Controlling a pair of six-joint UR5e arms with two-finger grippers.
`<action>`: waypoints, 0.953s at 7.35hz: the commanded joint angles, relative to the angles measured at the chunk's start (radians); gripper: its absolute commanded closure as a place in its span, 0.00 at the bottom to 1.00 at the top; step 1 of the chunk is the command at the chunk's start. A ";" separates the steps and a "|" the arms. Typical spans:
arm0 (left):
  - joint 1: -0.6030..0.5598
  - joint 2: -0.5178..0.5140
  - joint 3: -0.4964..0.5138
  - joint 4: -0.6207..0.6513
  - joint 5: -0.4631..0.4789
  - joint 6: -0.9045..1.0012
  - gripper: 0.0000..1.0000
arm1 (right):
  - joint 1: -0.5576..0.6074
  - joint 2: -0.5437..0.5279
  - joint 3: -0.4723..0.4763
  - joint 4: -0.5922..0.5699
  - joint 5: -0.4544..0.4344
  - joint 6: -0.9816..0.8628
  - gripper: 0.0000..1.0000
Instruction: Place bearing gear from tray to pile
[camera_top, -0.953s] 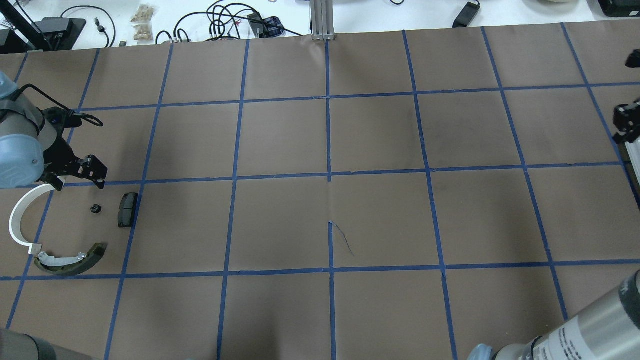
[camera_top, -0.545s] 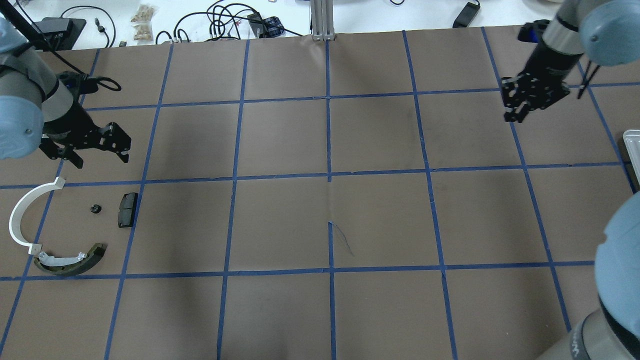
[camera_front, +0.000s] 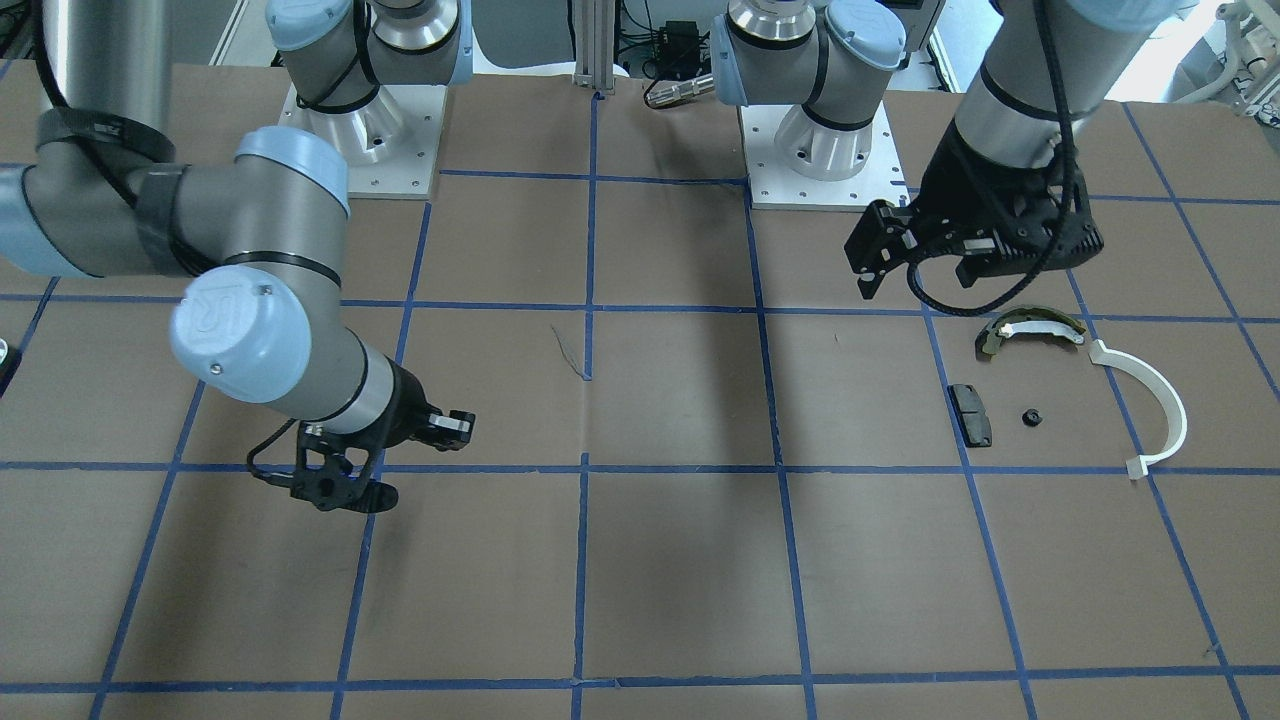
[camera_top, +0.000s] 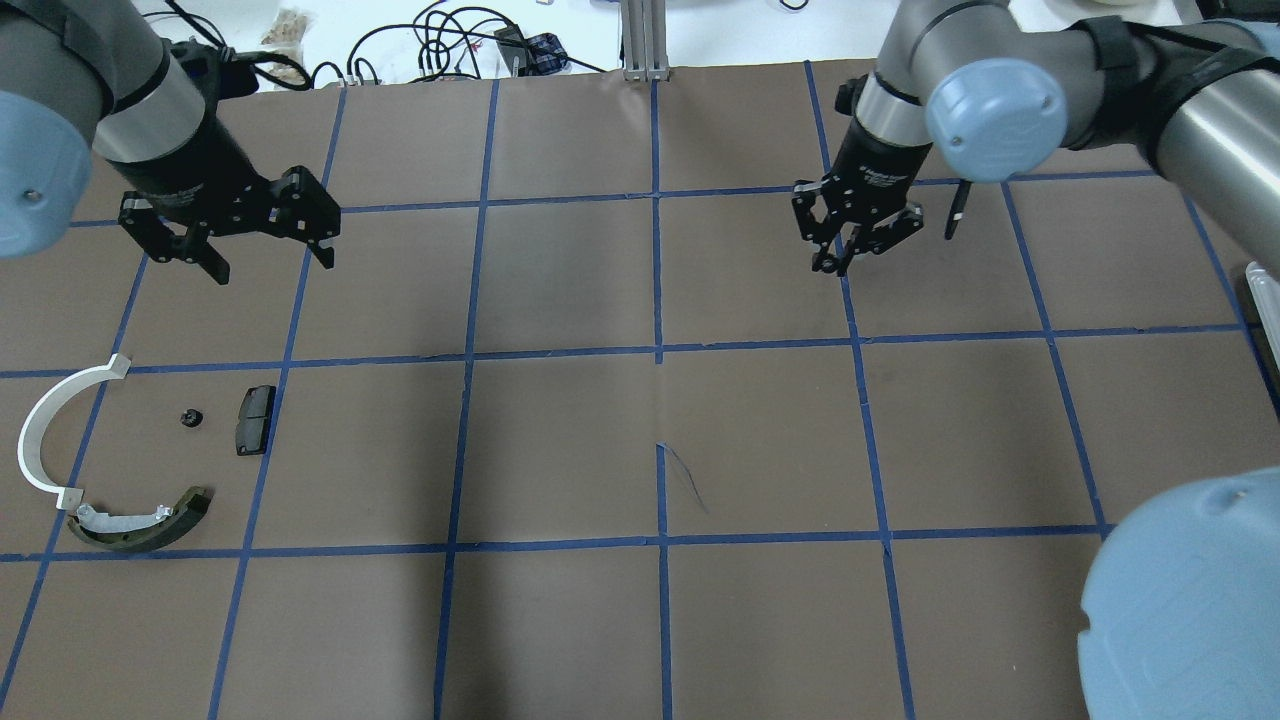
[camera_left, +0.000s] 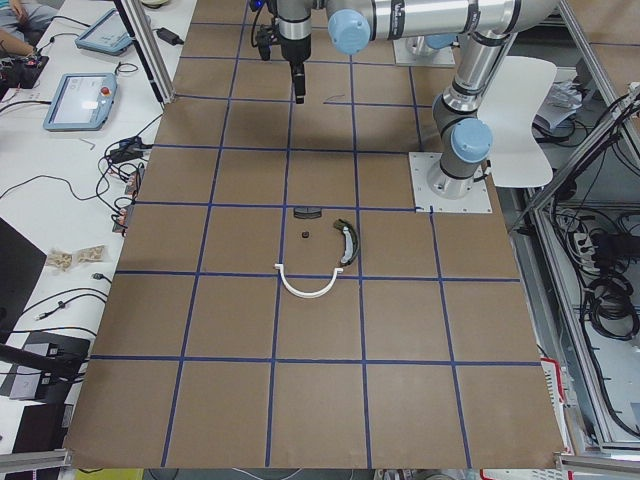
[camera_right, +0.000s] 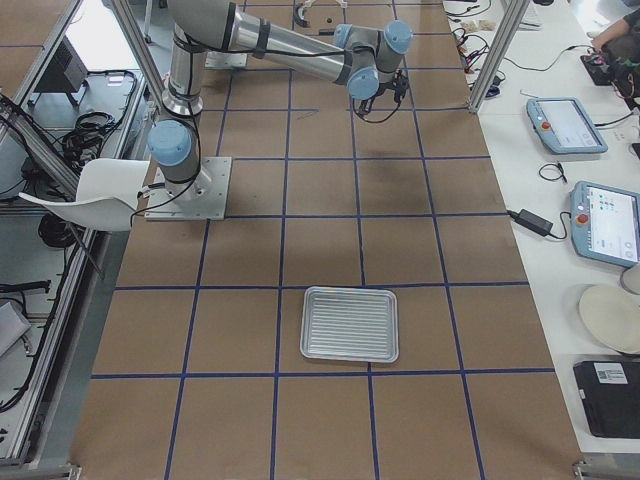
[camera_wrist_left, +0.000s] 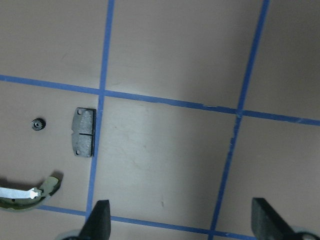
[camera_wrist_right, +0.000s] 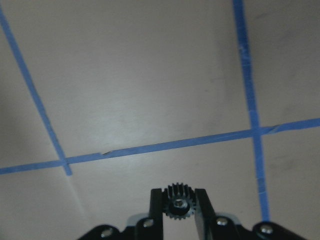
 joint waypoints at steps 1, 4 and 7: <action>-0.037 0.022 0.006 -0.005 -0.022 -0.020 0.00 | 0.111 0.011 0.137 -0.205 0.039 0.120 1.00; -0.037 0.040 0.000 -0.007 -0.032 -0.018 0.00 | 0.240 0.047 0.196 -0.326 0.092 0.237 1.00; -0.037 0.031 0.000 -0.001 -0.033 -0.018 0.00 | 0.256 0.055 0.199 -0.321 0.080 0.240 0.51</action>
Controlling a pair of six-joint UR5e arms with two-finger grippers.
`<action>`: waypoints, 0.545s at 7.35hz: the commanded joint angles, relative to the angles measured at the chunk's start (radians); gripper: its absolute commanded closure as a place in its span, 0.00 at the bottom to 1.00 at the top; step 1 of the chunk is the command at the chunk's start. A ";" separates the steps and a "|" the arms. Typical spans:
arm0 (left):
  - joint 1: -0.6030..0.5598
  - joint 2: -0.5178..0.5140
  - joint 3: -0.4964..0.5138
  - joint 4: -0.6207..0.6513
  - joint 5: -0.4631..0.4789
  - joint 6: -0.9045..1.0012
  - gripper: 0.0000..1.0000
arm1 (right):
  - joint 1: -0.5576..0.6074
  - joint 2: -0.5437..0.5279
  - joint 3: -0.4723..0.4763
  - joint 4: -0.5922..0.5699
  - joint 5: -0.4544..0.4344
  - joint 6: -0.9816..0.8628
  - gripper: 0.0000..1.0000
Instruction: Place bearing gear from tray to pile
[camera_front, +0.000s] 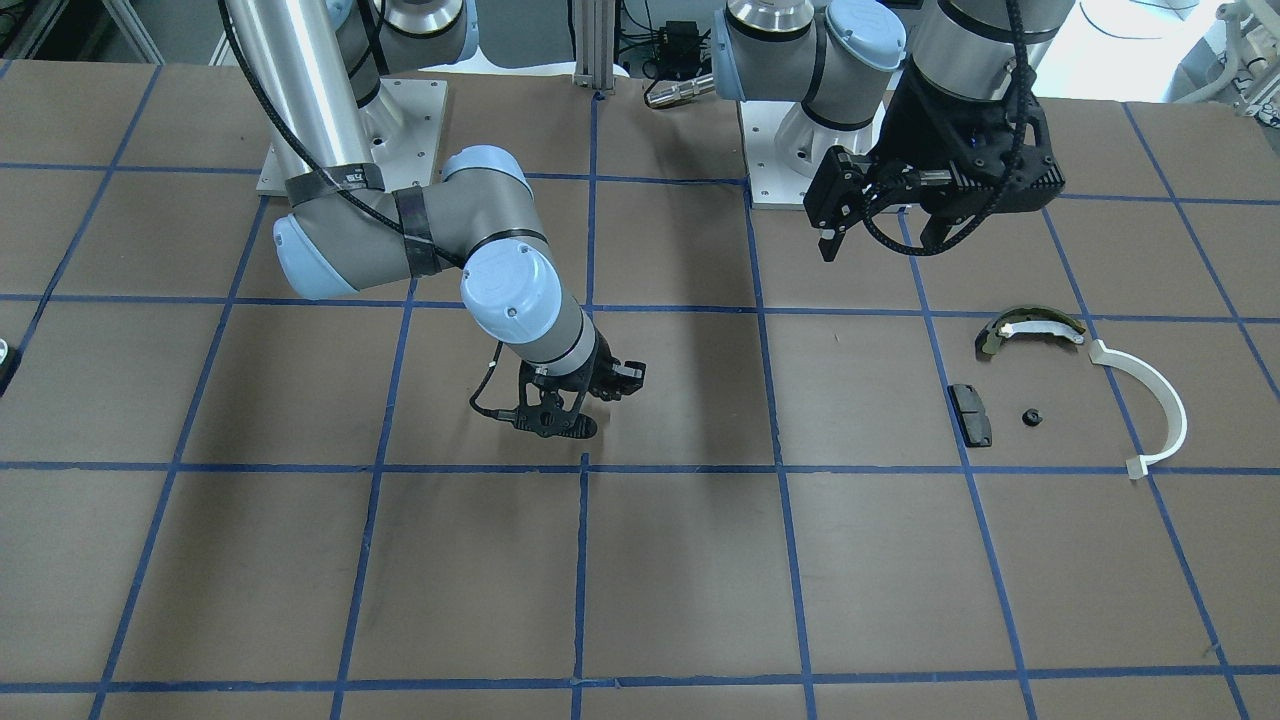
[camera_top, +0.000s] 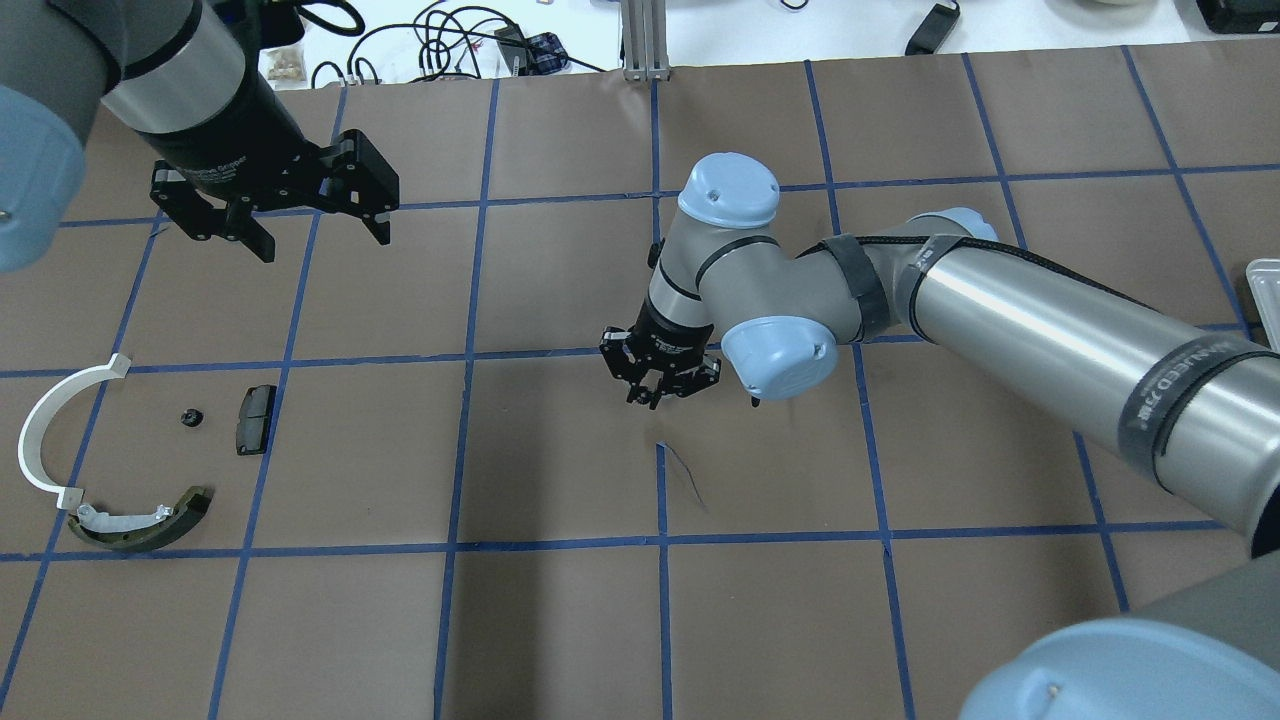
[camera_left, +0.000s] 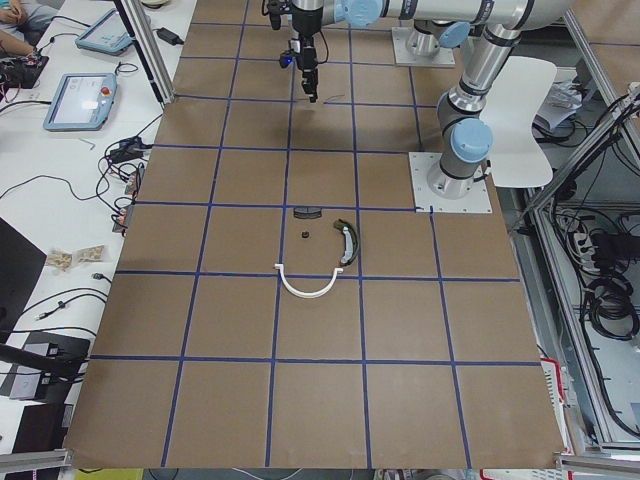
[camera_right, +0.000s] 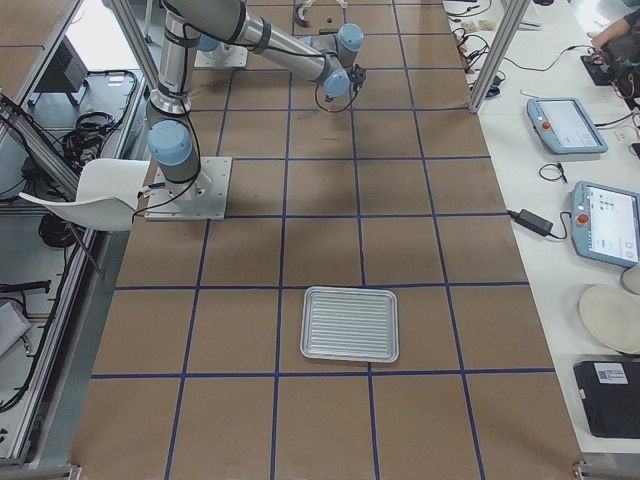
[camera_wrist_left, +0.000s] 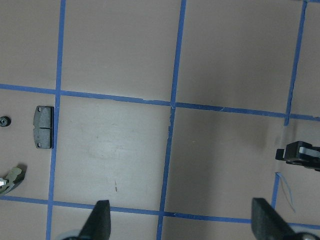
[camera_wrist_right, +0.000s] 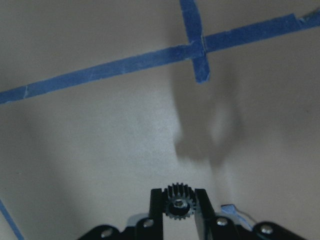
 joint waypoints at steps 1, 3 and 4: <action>0.000 -0.004 0.000 0.005 0.001 0.000 0.00 | 0.004 0.002 -0.001 -0.001 -0.012 -0.004 0.18; 0.000 -0.004 0.000 0.006 0.003 0.000 0.00 | -0.016 -0.010 -0.017 0.002 -0.069 -0.017 0.00; 0.000 -0.016 0.001 0.008 0.000 0.000 0.00 | -0.040 -0.030 -0.044 0.016 -0.147 -0.045 0.00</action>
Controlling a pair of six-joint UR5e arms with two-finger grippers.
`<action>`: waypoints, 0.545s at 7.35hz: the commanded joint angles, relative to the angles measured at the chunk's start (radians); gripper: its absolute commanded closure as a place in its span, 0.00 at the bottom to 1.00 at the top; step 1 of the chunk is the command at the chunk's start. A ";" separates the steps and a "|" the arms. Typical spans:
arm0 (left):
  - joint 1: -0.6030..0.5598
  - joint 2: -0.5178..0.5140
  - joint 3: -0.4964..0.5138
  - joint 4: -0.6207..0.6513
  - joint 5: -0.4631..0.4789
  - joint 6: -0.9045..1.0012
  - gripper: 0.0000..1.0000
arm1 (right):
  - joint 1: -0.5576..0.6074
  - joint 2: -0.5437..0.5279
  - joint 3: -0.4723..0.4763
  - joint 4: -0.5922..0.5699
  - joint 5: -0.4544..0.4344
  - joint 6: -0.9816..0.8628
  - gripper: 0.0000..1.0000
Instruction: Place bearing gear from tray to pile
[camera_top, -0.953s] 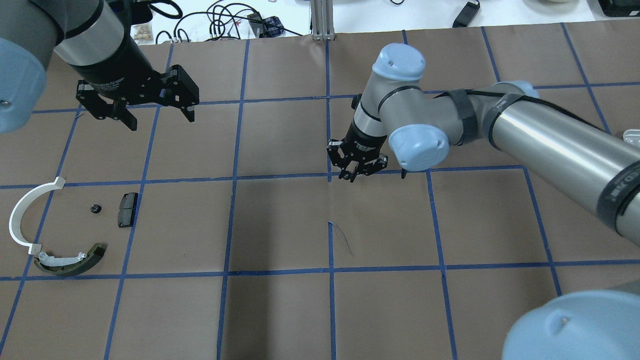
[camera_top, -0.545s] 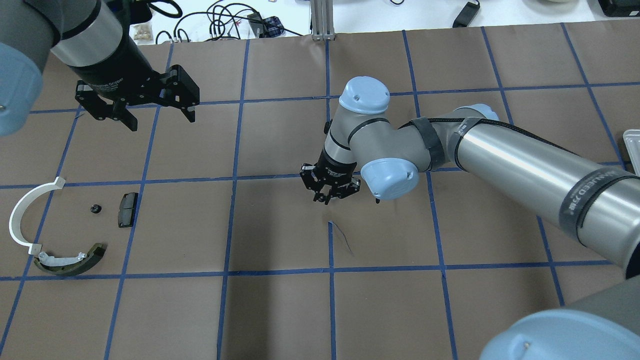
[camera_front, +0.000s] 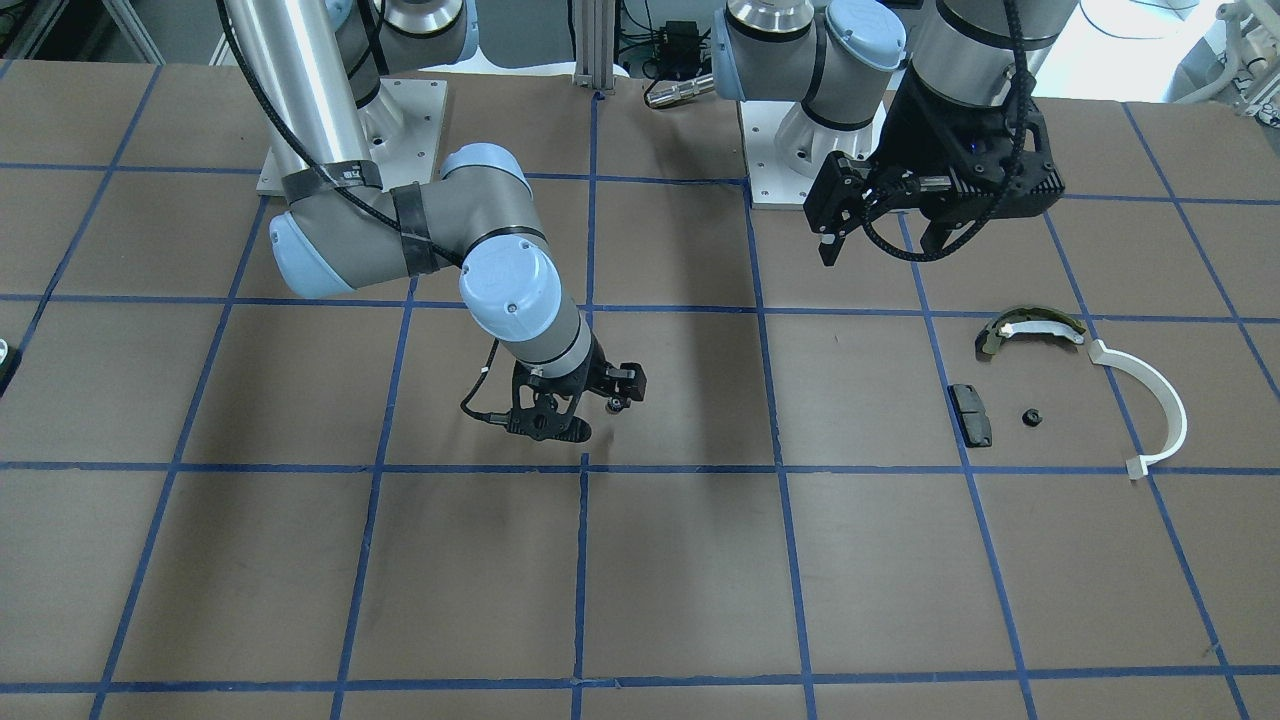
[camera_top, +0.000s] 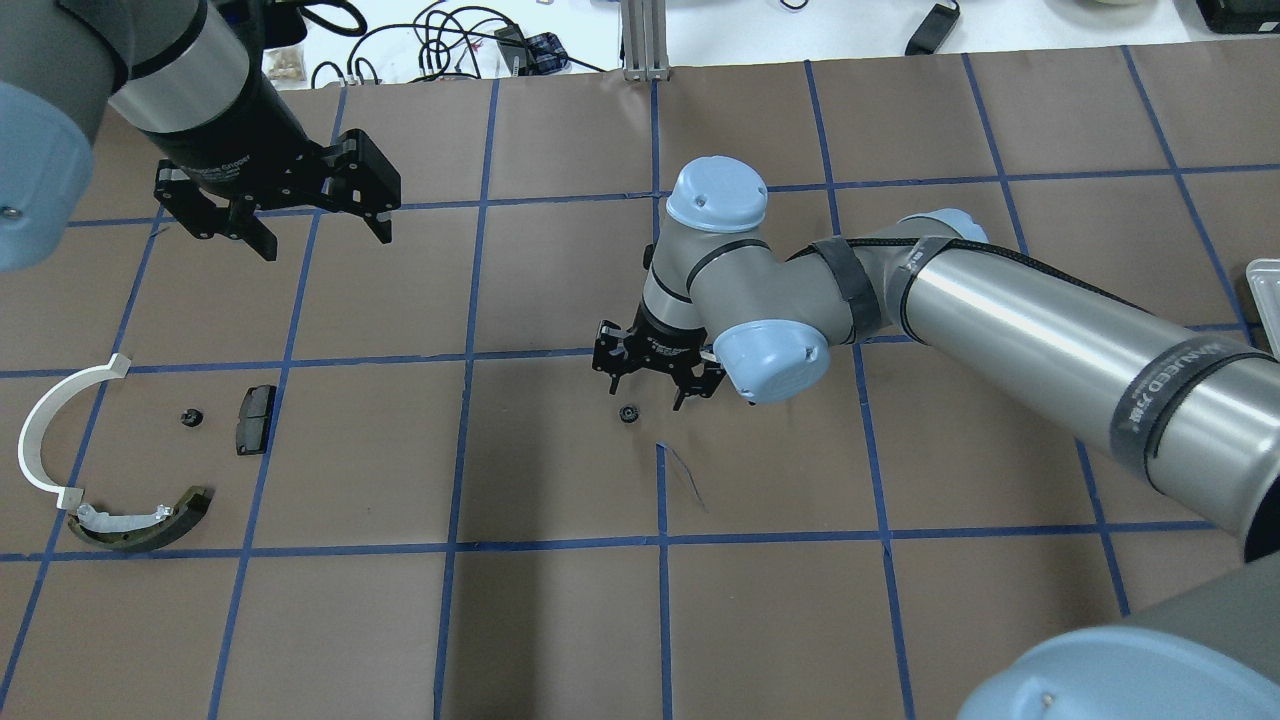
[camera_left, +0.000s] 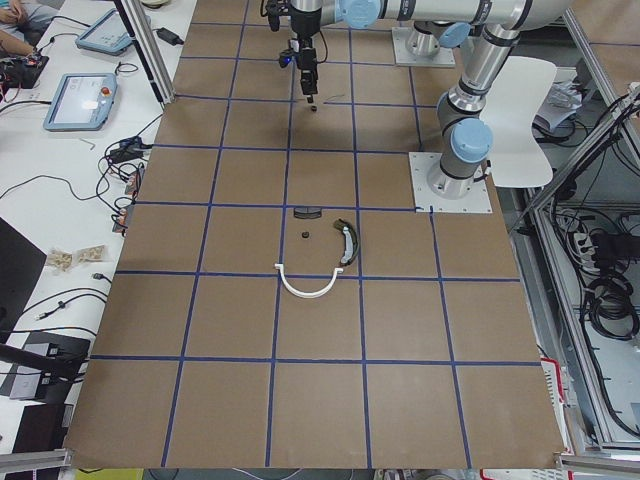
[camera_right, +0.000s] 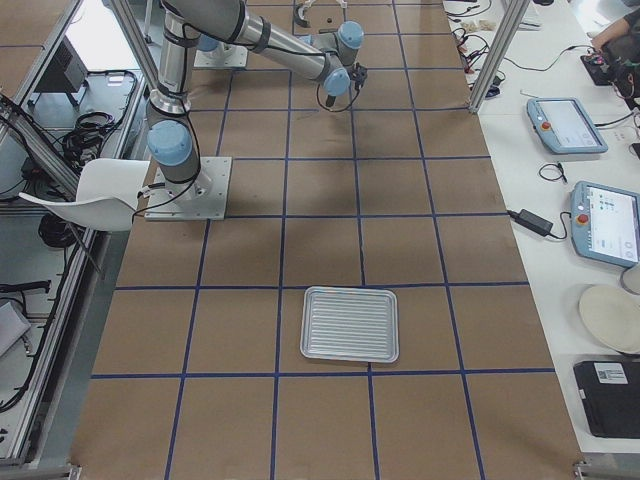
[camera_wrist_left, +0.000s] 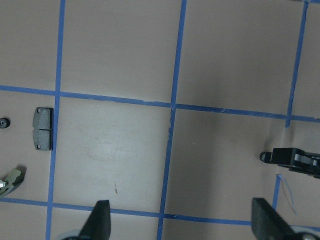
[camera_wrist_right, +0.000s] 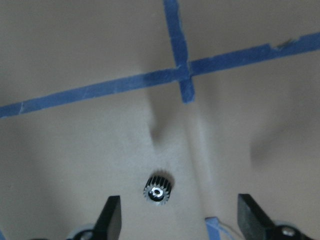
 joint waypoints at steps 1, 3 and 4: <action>-0.002 -0.024 0.001 0.011 -0.005 -0.015 0.00 | -0.063 -0.060 -0.055 0.066 -0.103 -0.089 0.00; -0.104 -0.082 -0.001 0.032 -0.006 -0.035 0.00 | -0.225 -0.160 -0.147 0.324 -0.148 -0.328 0.00; -0.144 -0.163 -0.022 0.108 -0.009 -0.069 0.00 | -0.289 -0.211 -0.176 0.426 -0.169 -0.409 0.00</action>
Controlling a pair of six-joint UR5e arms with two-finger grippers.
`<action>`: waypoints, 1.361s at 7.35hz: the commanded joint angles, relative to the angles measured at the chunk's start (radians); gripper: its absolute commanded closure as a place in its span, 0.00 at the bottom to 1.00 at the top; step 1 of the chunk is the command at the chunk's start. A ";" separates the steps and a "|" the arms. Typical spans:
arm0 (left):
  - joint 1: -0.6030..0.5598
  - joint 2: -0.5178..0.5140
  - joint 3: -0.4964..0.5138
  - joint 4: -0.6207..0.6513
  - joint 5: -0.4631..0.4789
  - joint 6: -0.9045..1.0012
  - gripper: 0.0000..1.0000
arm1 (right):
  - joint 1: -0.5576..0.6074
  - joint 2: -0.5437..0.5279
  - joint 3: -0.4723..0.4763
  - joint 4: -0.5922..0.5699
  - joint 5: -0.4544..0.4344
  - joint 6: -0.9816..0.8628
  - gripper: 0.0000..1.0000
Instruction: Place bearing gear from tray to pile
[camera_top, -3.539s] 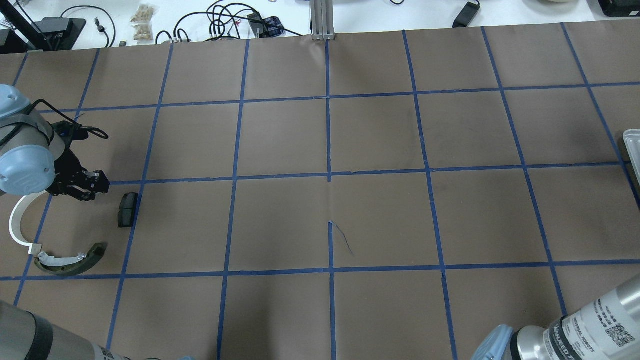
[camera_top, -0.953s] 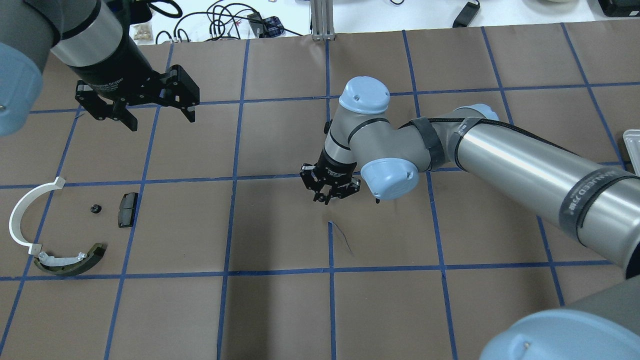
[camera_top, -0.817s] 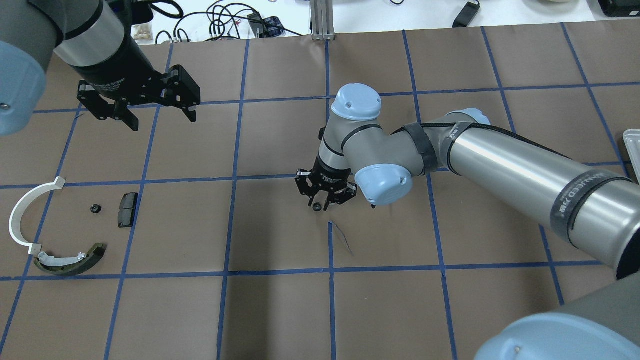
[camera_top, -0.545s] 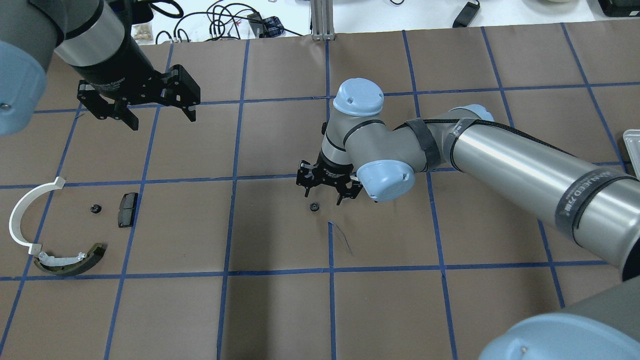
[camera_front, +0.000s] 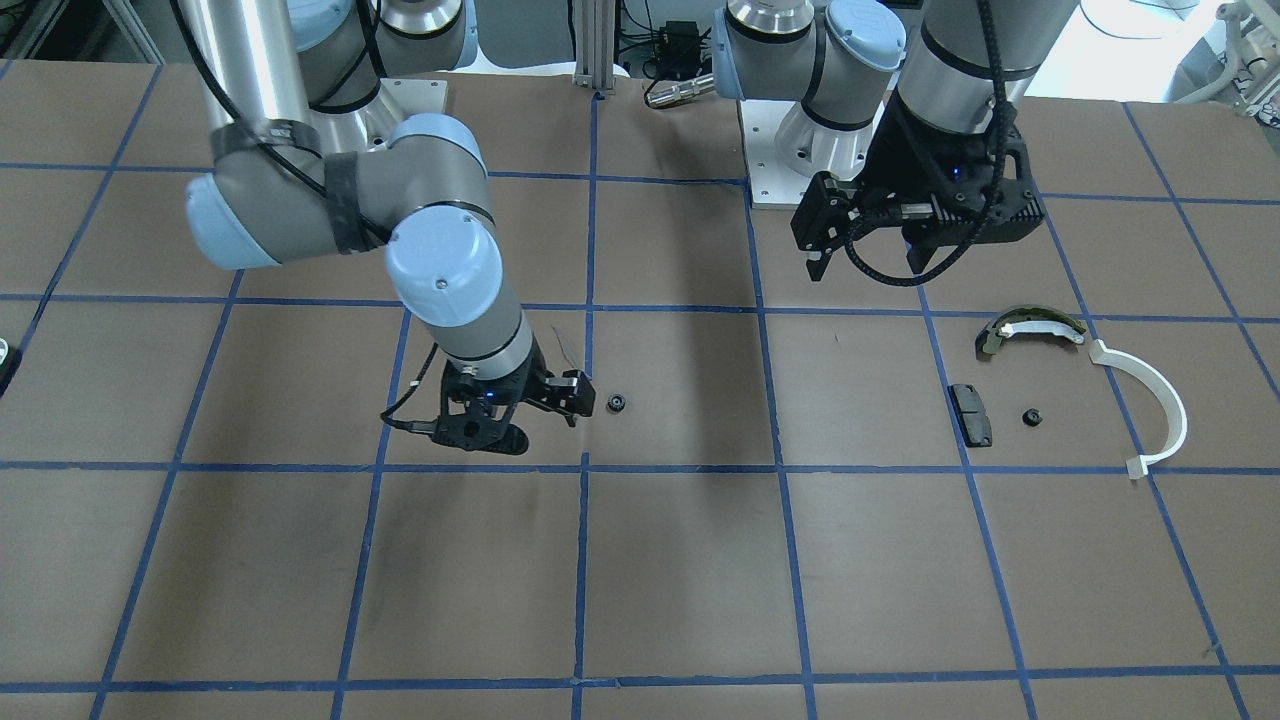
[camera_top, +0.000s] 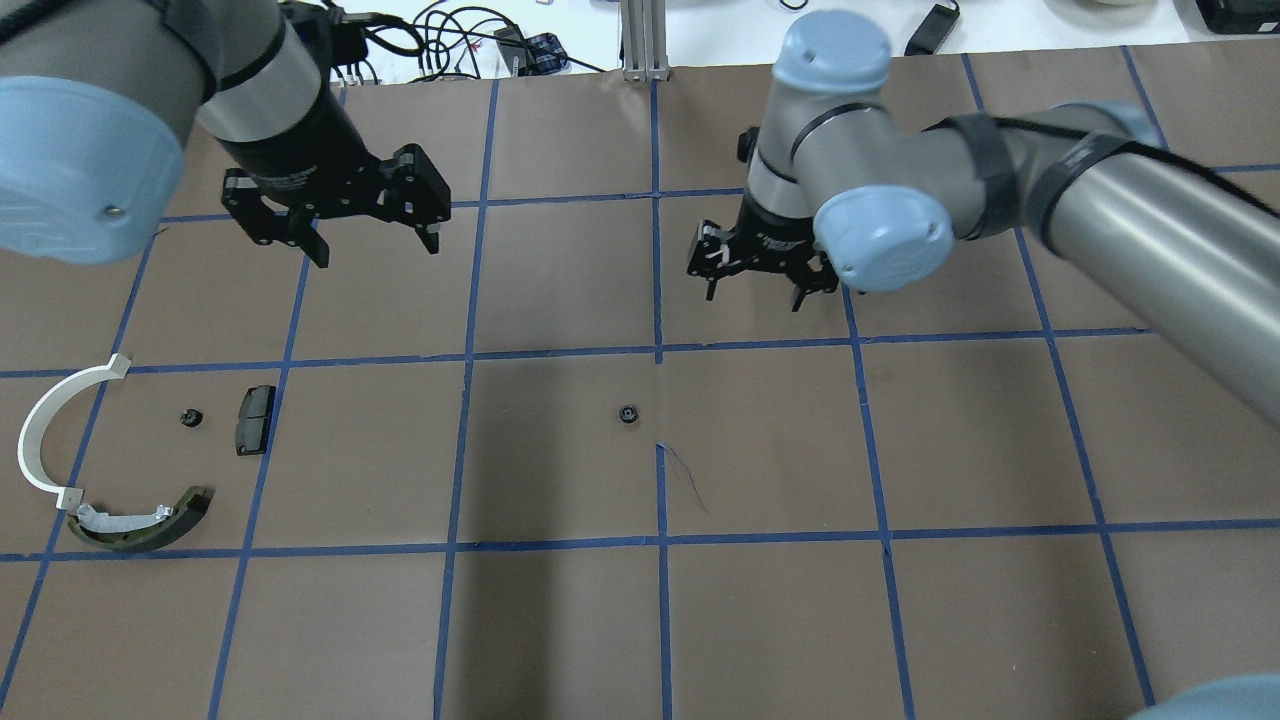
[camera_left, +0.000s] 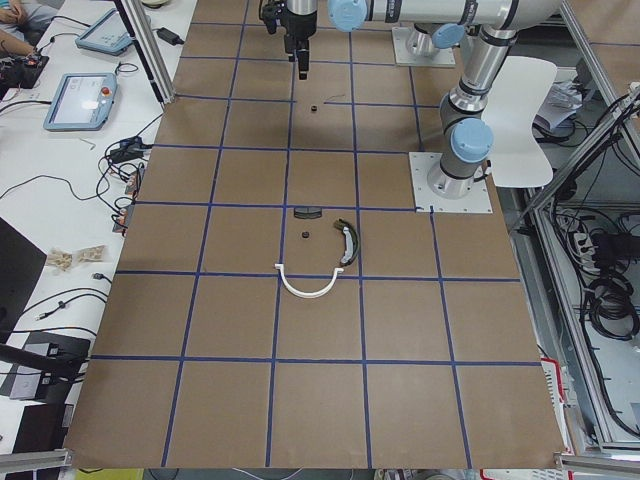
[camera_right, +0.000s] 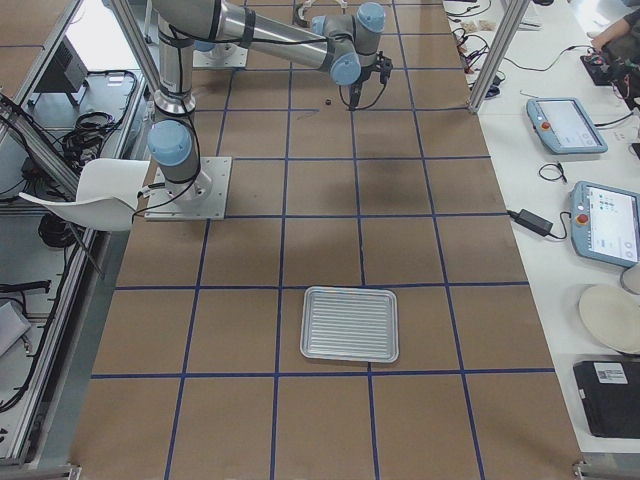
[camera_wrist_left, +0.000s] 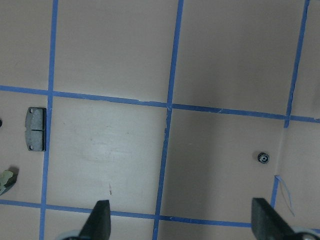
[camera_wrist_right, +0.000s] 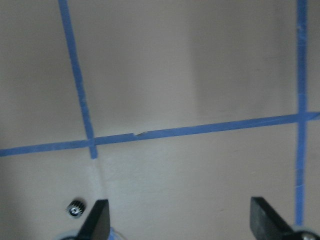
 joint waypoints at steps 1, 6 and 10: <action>-0.122 -0.146 -0.075 0.200 -0.011 -0.110 0.00 | -0.120 -0.112 -0.051 0.196 -0.088 -0.130 0.00; -0.300 -0.326 -0.348 0.675 0.005 -0.279 0.00 | -0.151 -0.203 -0.061 0.314 -0.116 -0.136 0.00; -0.337 -0.409 -0.345 0.775 0.023 -0.288 0.10 | -0.151 -0.197 -0.062 0.297 -0.107 -0.126 0.00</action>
